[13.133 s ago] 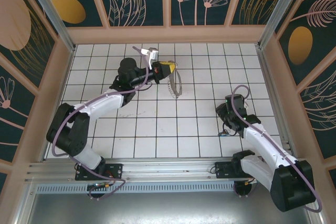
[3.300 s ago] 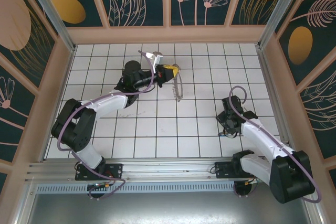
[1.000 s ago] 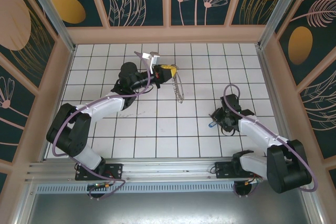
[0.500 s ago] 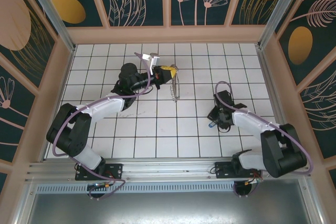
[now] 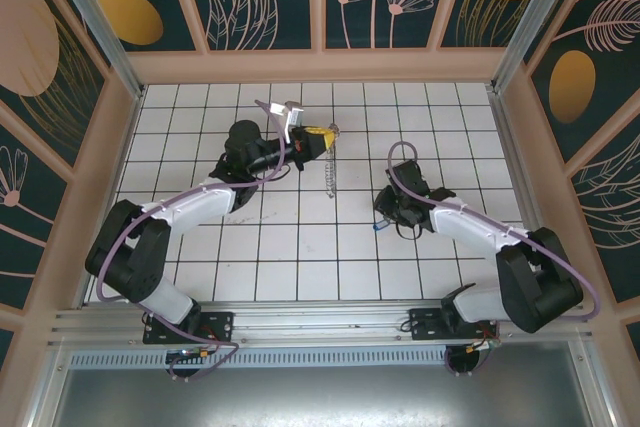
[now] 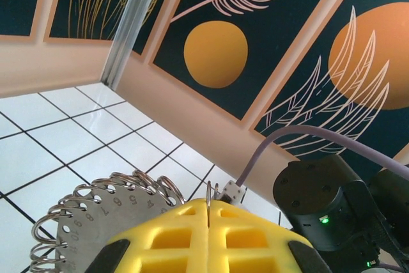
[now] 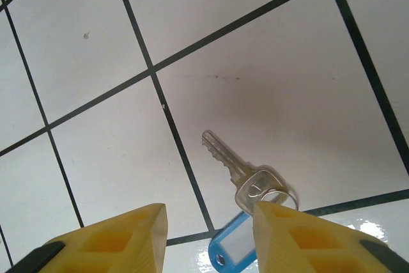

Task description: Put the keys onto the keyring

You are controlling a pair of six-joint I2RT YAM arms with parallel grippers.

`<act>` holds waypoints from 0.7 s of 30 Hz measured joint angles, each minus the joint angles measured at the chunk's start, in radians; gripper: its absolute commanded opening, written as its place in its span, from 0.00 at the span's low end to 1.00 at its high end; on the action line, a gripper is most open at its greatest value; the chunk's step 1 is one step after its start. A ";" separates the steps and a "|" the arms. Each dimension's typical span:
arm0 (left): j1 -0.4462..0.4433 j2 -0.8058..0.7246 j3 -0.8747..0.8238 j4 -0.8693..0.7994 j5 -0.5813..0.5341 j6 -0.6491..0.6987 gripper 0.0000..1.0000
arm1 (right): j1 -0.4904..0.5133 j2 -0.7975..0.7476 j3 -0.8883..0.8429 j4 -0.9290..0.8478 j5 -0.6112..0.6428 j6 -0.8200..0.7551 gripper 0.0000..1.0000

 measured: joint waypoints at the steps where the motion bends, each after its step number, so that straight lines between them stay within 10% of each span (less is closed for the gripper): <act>1: 0.000 -0.001 0.000 -0.008 -0.005 0.000 0.00 | 0.000 0.003 0.000 -0.005 0.005 -0.001 0.43; 21: 0.000 -0.050 -0.013 -0.004 0.011 -0.004 0.00 | 0.040 0.171 0.037 -0.062 0.064 -0.065 0.45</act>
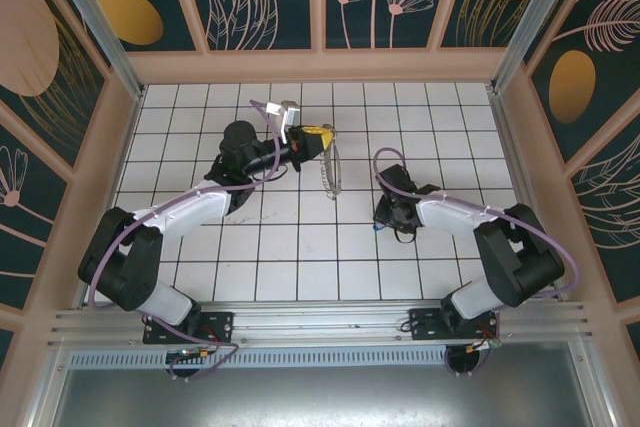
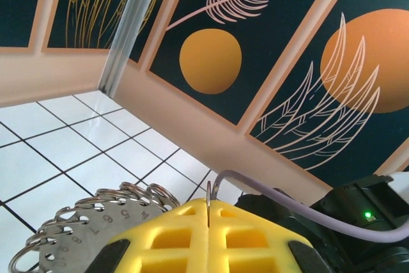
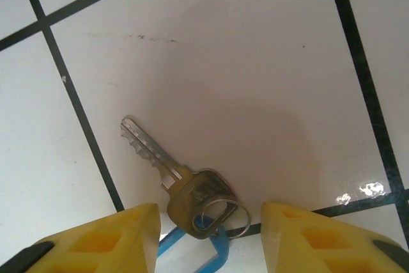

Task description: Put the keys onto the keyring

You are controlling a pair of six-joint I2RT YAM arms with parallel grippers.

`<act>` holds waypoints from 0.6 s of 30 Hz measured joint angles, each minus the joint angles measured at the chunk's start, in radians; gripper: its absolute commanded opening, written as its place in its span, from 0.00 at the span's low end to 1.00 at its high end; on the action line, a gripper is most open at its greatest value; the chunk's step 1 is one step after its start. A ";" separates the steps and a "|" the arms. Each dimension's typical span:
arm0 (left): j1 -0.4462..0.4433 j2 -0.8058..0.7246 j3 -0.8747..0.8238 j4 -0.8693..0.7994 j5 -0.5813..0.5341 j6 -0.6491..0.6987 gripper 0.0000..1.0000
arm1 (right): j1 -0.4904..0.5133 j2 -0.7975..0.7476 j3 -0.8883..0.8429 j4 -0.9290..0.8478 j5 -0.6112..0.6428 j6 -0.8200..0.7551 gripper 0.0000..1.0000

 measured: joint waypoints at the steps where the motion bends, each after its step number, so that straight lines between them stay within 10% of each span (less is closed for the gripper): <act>1: 0.000 0.000 0.000 0.001 0.002 0.000 0.00 | 0.006 0.010 0.007 -0.009 0.012 -0.005 0.44; 10: 0.000 0.000 0.000 0.003 0.002 -0.002 0.00 | 0.024 0.051 0.057 -0.023 0.053 -0.035 0.11; 18: 0.000 0.003 0.000 0.016 0.005 -0.009 0.00 | 0.029 0.066 0.074 0.013 0.028 -0.059 0.00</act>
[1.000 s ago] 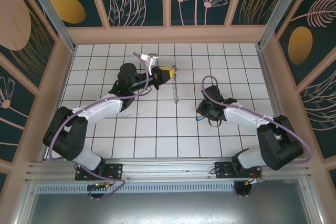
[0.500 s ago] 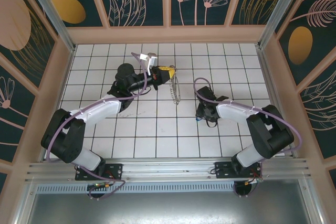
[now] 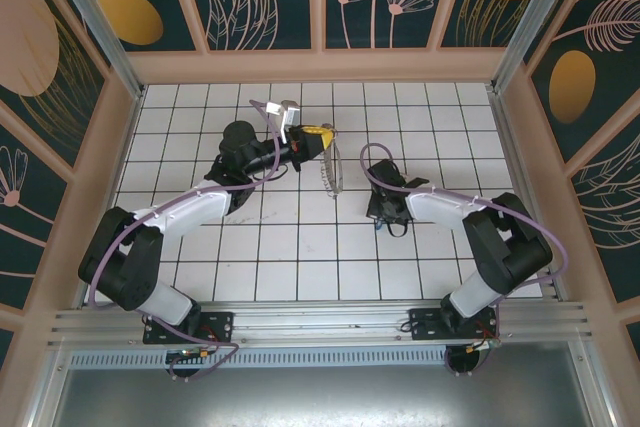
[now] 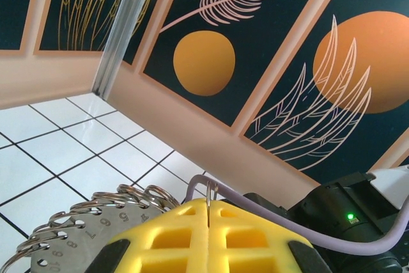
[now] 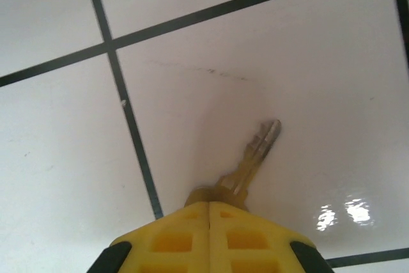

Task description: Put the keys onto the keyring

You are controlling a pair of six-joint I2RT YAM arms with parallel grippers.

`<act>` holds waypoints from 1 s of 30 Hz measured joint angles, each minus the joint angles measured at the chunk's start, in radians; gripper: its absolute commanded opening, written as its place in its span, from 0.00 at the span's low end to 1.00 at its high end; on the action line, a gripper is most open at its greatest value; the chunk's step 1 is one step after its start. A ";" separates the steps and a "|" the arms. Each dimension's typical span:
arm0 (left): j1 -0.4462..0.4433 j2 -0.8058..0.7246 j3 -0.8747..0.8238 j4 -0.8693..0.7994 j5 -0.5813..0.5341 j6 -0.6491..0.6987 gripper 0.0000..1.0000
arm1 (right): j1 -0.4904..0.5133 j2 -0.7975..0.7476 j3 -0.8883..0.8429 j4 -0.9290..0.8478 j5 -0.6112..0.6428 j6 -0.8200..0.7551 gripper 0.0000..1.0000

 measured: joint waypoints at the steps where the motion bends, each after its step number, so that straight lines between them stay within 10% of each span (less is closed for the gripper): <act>1: 0.000 0.001 0.000 0.000 0.000 -0.002 0.00 | 0.000 0.000 0.000 0.001 -0.007 0.000 0.00; 30: 0.000 0.011 0.000 0.029 0.006 -0.018 0.00 | -0.132 -0.308 -0.219 0.249 -0.300 -0.052 0.00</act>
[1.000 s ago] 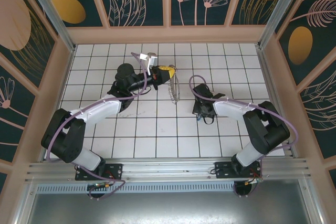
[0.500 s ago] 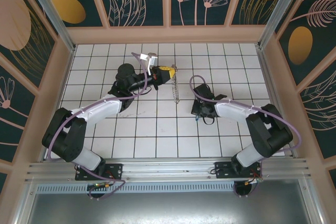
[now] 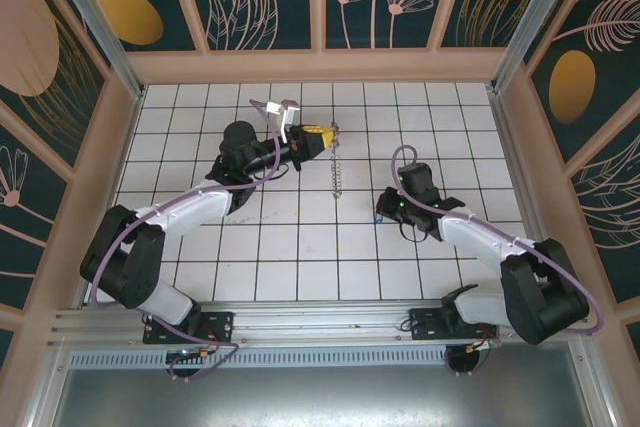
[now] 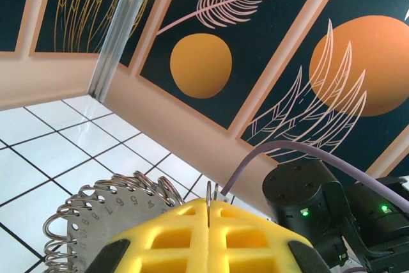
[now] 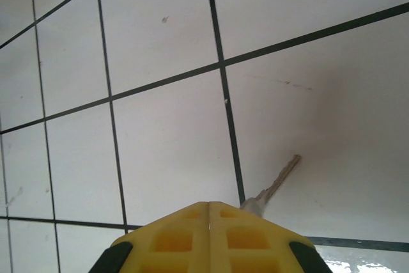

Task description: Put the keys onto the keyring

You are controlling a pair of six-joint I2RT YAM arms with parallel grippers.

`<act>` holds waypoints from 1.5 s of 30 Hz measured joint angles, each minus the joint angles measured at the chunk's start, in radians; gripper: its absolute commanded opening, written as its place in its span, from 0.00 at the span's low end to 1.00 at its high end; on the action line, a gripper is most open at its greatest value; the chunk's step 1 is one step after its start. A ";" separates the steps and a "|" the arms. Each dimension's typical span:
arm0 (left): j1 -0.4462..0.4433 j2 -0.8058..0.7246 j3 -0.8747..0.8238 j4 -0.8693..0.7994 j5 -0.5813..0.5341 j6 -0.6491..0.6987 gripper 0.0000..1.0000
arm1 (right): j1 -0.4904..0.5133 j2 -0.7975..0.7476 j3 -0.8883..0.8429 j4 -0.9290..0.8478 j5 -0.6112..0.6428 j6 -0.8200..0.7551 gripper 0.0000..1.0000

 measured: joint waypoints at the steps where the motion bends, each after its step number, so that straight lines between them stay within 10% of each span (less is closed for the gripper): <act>1: 0.000 0.001 0.000 0.000 0.001 0.000 0.00 | 0.000 -0.001 -0.004 0.006 -0.009 0.000 0.00; 19: 0.000 0.009 0.000 0.002 0.001 -0.015 0.00 | -0.006 0.018 -0.058 0.059 -0.066 -0.006 0.00; 27: 0.000 0.013 0.000 0.008 0.002 -0.019 0.00 | -0.011 0.007 -0.126 -0.009 -0.018 0.010 0.30; 45: 0.000 0.014 0.000 0.023 0.002 -0.026 0.00 | 0.007 -0.078 -0.055 -0.169 0.076 -0.024 0.33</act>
